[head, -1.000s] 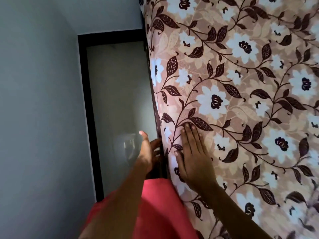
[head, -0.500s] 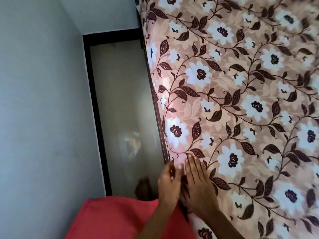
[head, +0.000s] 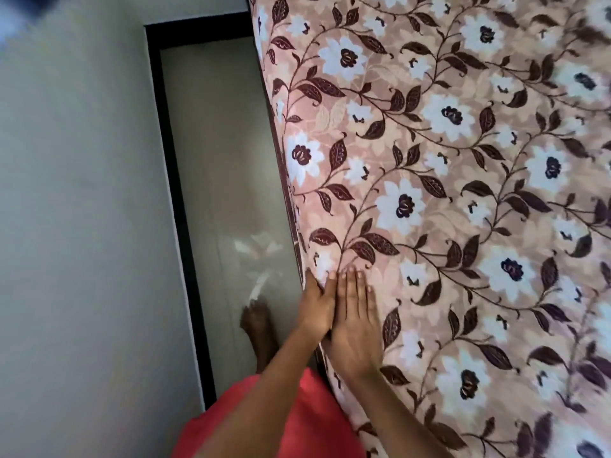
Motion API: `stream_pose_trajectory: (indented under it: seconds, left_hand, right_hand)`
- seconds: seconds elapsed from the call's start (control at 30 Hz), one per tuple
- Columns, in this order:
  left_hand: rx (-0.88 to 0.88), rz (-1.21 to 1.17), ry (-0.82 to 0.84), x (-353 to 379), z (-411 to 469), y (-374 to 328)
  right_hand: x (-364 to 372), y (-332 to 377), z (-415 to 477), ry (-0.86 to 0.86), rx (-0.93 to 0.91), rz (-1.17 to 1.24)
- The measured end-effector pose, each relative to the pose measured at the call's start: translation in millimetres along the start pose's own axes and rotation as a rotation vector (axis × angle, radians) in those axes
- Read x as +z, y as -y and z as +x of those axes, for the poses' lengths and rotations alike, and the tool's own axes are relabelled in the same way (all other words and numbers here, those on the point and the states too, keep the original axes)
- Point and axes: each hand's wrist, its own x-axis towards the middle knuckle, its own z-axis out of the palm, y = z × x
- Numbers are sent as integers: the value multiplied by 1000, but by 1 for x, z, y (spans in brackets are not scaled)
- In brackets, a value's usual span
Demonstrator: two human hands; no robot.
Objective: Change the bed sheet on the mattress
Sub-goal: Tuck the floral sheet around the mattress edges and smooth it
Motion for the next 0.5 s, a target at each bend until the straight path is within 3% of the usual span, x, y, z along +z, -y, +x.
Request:
stream_pose_trajectory:
  seconds: [0.17, 0.5]
  left_hand:
    - [-83, -36, 73, 23, -48, 48]
    - [-173, -35, 302, 47, -127, 119]
  right_hand:
    - [22, -14, -87, -19, -7, 132]
    - [59, -34, -195, -39, 48, 87]
